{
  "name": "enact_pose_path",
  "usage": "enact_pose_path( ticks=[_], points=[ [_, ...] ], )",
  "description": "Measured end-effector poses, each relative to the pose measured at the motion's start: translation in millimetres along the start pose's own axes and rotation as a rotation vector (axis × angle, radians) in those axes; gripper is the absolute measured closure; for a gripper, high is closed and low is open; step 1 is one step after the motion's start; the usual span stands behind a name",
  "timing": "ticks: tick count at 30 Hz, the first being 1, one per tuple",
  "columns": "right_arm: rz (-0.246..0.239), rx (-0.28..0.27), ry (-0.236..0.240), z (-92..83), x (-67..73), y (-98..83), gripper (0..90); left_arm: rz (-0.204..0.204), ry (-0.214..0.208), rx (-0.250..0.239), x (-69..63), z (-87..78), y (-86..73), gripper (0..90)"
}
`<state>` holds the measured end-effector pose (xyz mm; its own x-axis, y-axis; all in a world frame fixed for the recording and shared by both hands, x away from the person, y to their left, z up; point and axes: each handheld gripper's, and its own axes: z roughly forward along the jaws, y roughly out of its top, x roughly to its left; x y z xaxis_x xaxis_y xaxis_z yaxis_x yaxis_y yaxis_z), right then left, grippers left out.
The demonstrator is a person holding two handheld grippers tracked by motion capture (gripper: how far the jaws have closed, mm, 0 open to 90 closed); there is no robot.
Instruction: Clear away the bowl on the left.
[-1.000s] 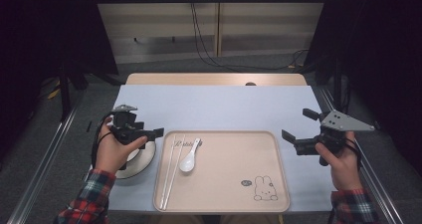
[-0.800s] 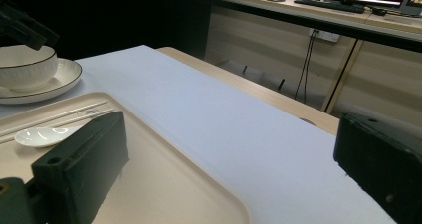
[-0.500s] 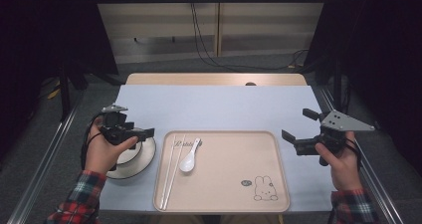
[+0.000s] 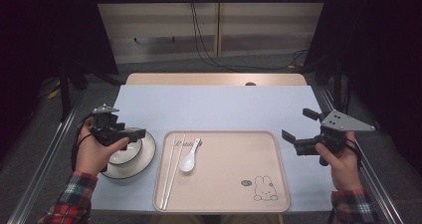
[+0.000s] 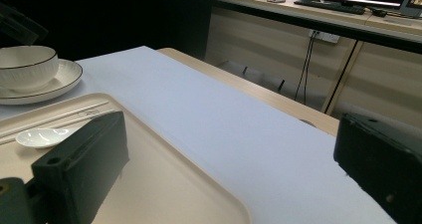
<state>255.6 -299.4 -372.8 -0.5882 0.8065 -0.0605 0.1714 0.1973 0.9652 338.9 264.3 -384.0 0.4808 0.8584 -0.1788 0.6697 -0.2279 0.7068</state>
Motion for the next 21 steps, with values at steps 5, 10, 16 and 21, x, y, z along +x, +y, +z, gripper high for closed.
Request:
enact_pose_path(
  ticks=[5,10,16,21],
  points=[
    [0.001,0.0,0.002,0.2,0.2,0.0,0.4,0.003,0.014,0.005,3.8,-2.9,-1.5,12.6],
    [-0.004,0.001,0.008,0.9,0.6,-0.2,0.4,0.0,0.027,0.013,8.9,-5.1,-4.1,12.6],
    [-0.005,0.001,0.009,1.0,0.6,-0.1,0.4,0.0,0.018,0.013,13.8,-6.7,-5.8,11.8],
    [-0.005,0.003,0.008,1.1,0.7,-0.3,0.4,0.013,0.021,0.026,18.0,-7.4,-7.6,11.5]
  ],
)
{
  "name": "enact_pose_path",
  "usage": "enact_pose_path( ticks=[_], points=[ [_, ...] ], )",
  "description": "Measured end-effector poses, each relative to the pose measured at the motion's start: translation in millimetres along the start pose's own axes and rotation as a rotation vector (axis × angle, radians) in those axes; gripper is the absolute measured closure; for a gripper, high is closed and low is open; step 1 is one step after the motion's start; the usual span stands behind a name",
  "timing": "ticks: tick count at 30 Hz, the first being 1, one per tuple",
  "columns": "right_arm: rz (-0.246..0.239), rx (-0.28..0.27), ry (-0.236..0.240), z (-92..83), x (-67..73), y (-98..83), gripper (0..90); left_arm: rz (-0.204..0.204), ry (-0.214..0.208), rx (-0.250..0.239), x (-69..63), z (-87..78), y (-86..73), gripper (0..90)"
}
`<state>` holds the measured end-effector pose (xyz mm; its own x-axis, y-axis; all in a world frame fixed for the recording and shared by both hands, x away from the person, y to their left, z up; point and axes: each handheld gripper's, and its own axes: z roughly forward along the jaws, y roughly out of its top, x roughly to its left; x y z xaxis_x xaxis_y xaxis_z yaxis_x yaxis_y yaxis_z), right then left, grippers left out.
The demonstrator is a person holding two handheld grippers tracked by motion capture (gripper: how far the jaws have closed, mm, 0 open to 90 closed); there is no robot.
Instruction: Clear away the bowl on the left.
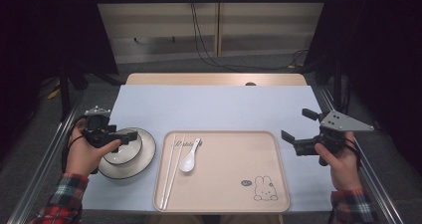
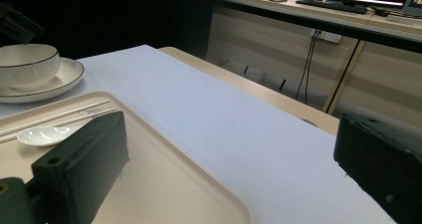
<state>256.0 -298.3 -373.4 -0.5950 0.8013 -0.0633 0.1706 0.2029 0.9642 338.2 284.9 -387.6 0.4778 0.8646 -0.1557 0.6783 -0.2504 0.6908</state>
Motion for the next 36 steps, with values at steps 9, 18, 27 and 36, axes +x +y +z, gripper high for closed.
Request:
enact_pose_path(
  ticks=[9,18,27,36],
  points=[
    [0.0,0.001,0.0,0.6,0.1,-0.2,0.4,-0.008,0.009,0.011,7.1,-1.3,-5.7,10.5],
    [-0.001,0.0,0.002,0.7,0.6,0.1,0.4,-0.001,0.021,0.028,11.3,-3.3,-9.3,9.2],
    [-0.003,0.002,0.002,0.9,0.5,-0.1,0.4,-0.022,0.046,0.026,19.1,-4.6,-14.2,9.6],
    [0.002,0.0,0.0,0.0,0.5,0.4,0.4,-0.032,0.055,0.032,25.3,-2.2,-21.9,12.5]
  ],
)
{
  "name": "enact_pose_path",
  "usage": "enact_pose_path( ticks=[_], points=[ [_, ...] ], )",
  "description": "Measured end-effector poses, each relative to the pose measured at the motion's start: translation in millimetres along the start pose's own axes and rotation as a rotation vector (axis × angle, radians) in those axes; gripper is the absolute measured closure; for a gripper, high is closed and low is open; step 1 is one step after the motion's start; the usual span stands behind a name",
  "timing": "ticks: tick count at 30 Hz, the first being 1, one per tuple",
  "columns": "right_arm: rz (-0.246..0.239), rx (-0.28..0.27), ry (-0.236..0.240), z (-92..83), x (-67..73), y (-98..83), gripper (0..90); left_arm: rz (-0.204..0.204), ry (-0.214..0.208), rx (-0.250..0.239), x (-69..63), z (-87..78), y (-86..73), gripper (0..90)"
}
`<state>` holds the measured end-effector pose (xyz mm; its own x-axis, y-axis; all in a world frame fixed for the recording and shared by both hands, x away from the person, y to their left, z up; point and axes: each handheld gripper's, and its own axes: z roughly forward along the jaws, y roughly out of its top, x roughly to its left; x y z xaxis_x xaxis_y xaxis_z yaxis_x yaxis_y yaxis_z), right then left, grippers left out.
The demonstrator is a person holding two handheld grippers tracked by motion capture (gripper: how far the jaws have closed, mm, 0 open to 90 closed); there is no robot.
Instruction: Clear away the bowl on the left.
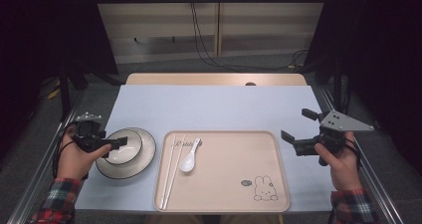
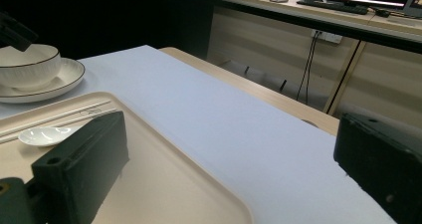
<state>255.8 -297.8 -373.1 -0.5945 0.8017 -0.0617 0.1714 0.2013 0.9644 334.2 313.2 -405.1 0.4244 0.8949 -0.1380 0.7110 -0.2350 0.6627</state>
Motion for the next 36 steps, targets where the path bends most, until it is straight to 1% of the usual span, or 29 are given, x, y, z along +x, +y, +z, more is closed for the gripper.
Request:
enact_pose_path(
  ticks=[1,2,3,4,6,7,8,9,12,13,14,15,16,17,18,20,21,22,23,25,26,27,28,29,30,32,33,34,36],
  points=[
    [-0.001,-0.001,0.001,0.0,-0.1,0.1,0.4,-0.012,0.006,-0.005,0.6,1.3,-1.5,14.5],
    [-0.001,-0.001,0.001,0.0,-0.1,0.1,0.4,-0.012,0.006,-0.005,0.6,1.3,-1.5,15.9],
    [0.0,0.0,-0.001,0.0,-0.1,0.0,0.4,-0.026,0.002,-0.008,0.9,1.8,-2.3,15.9],
    [-0.003,0.001,0.001,0.0,-0.4,-0.2,0.4,-0.015,0.008,-0.001,2.4,1.7,-2.8,17.1],
    [-0.002,0.001,0.001,-0.1,-0.4,-0.2,0.4,-0.028,0.019,-0.005,2.4,3.1,-4.1,19.0],
    [-0.002,-0.001,0.0,0.1,-0.2,-0.2,0.4,-0.031,0.019,0.002,3.3,3.2,-4.5,21.4],
    [-0.002,-0.001,0.0,0.1,-0.2,-0.2,0.4,-0.039,0.02,-0.001,3.7,3.8,-5.2,21.4],
    [-0.003,-0.001,0.0,0.1,-0.2,-0.2,0.4,-0.036,0.027,-0.003,4.5,4.1,-5.7,23.5],
    [-0.001,-0.003,0.003,-0.2,-0.4,-0.1,0.4,-0.047,0.04,0.001,8.2,3.7,-7.5,28.4],
    [-0.005,-0.001,0.003,-0.3,-0.7,-0.2,0.4,-0.054,0.044,-0.004,8.5,4.2,-8.4,30.9],
    [-0.004,-0.001,0.003,-0.4,-0.8,-0.2,0.4,-0.079,0.034,-0.015,7.8,5.2,-9.4,33.4],
    [-0.004,-0.001,0.004,-0.5,-0.8,-0.3,0.4,-0.061,0.039,-0.007,10.2,4.9,-10.0,34.0],
    [-0.002,0.0,0.004,-0.6,-0.7,-0.2,0.4,-0.054,0.045,-0.006,10.7,5.5,-11.0,34.9],
    [-0.002,-0.001,0.002,-0.6,-0.7,-0.1,0.4,-0.053,0.046,-0.008,11.1,6.5,-11.9,38.0],
    [-0.002,-0.001,0.002,-0.6,-0.7,-0.1,0.4,-0.051,0.049,-0.005,11.4,6.9,-12.8,38.0],
    [-0.002,-0.001,0.002,-0.7,-0.7,0.0,0.4,-0.048,0.058,0.001,11.7,7.7,-14.1,43.1],
    [-0.003,-0.001,0.004,-0.6,-0.7,-0.1,0.4,-0.062,0.056,0.0,10.8,8.2,-14.7,48.7],
    [-0.003,-0.001,0.004,-0.6,-0.7,-0.1,0.4,-0.064,0.056,0.008,11.2,8.5,-15.1,48.7],
    [-0.001,0.0,0.007,-0.4,-0.7,-0.2,0.4,-0.064,0.061,0.018,11.6,8.8,-15.5,53.8],
    [-0.003,0.002,0.006,-0.3,-0.7,-0.3,0.4,-0.074,0.062,0.029,12.8,9.3,-16.6,55.5],
    [-0.001,0.002,0.004,-0.2,-0.4,-0.1,0.4,-0.092,0.061,0.025,12.3,10.3,-17.3,58.0],
    [-0.002,0.002,0.006,-0.2,-0.3,-0.1,0.4,-0.095,0.055,0.03,12.6,11.2,-18.2,60.8],
    [-0.002,0.002,0.006,-0.2,-0.3,-0.1,0.4,-0.104,0.053,0.034,12.1,11.8,-19.0,60.8],
    [-0.002,0.001,0.004,0.0,-0.4,-0.2,0.4,-0.098,0.052,0.037,12.9,12.5,-19.5,64.4],
    [-0.002,0.001,0.004,0.0,-0.4,-0.2,0.4,-0.102,0.052,0.044,12.7,13.2,-20.1,64.4],
    [-0.001,0.001,0.006,-0.2,-0.3,0.0,0.4,-0.098,0.061,0.049,13.1,14.2,-21.2,67.2],
    [-0.003,0.001,0.005,-0.2,-0.4,0.0,0.4,-0.102,0.064,0.05,13.7,14.9,-22.0,69.0],
    [-0.003,0.001,0.003,-0.2,-0.5,0.0,0.4,-0.119,0.06,0.046,13.2,15.9,-22.7,71.2],
    [0.0,0.002,0.006,-0.1,-0.1,0.0,0.4,-0.125,0.056,0.046,12.8,17.7,-23.9,74.6]
  ],
)
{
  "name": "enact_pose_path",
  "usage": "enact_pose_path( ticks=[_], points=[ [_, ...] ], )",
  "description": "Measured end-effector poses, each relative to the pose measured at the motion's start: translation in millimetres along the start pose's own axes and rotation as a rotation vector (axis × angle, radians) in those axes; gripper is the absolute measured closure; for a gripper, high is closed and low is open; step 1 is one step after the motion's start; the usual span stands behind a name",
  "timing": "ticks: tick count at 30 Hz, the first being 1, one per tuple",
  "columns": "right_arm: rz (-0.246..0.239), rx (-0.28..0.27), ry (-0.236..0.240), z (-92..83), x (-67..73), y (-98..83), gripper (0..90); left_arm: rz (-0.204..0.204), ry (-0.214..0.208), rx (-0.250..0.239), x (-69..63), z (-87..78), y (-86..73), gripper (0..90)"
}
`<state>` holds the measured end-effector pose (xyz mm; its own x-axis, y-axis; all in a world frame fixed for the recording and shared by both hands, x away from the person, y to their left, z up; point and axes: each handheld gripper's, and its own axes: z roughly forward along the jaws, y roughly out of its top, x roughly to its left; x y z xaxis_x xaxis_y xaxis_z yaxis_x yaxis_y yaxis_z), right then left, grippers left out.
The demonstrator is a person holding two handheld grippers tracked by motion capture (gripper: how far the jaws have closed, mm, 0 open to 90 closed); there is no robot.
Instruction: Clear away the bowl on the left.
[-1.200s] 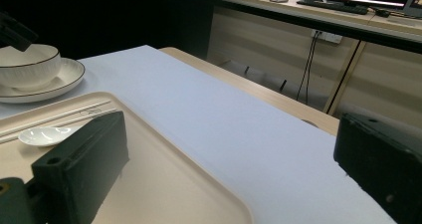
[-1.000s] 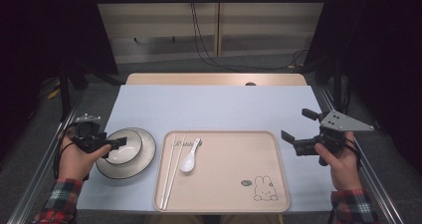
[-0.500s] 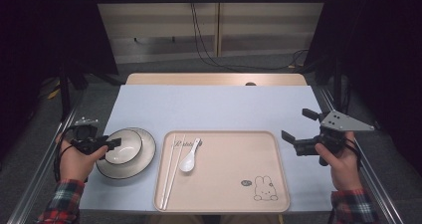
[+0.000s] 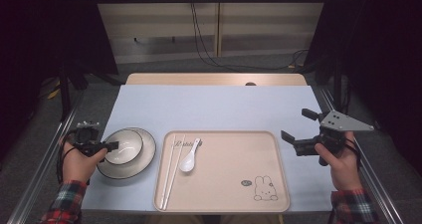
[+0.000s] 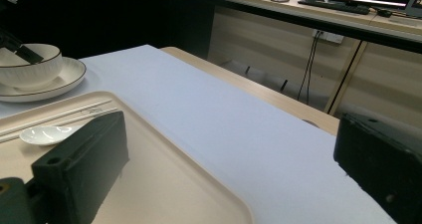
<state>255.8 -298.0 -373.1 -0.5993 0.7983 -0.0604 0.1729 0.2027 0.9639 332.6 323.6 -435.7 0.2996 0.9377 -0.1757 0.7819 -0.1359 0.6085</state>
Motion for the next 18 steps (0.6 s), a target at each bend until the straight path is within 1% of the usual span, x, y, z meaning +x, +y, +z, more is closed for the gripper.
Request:
enact_pose_path(
  ticks=[1,2,3,4,6,8,10,11,12,18],
  points=[
    [-0.005,-0.003,0.001,0.4,-0.3,-0.1,0.4,0.013,-0.005,0.014,0.4,-0.2,-0.1,75.7],
    [-0.007,-0.002,0.0,0.6,-0.3,-0.2,0.4,0.004,-0.006,0.007,-1.0,1.1,-0.6,76.7],
    [-0.007,-0.001,0.0,0.7,-0.2,-0.2,0.4,0.012,-0.009,0.018,-1.3,1.7,-0.6,77.9],
    [-0.007,-0.002,-0.001,0.7,-0.3,-0.2,0.4,0.012,-0.011,0.013,-2.4,3.0,-0.9,79.1],
    [-0.007,-0.002,-0.001,0.6,-0.2,-0.2,0.4,-0.006,-0.024,0.01,-5.2,4.8,-0.7,80.2],
    [-0.005,-0.002,0.0,0.4,-0.1,-0.2,0.4,0.004,-0.033,0.019,-6.5,5.4,0.3,80.6],
    [-0.005,-0.002,0.001,0.4,-0.2,-0.2,0.4,0.005,-0.04,0.02,-7.7,6.4,1.1,80.9],
    [-0.004,0.0,-0.001,0.1,-0.2,-0.2,0.4,-0.015,-0.048,0.013,-9.6,7.3,1.1,81.2],
    [-0.004,0.0,-0.001,0.1,-0.2,-0.2,0.4,0.005,-0.042,0.019,-9.4,7.4,1.3,81.2],
    [-0.006,-0.002,0.0,-0.5,-1.0,-0.2,0.4,0.004,-0.047,0.015,-13.2,9.3,1.9,81.4]
  ],
)
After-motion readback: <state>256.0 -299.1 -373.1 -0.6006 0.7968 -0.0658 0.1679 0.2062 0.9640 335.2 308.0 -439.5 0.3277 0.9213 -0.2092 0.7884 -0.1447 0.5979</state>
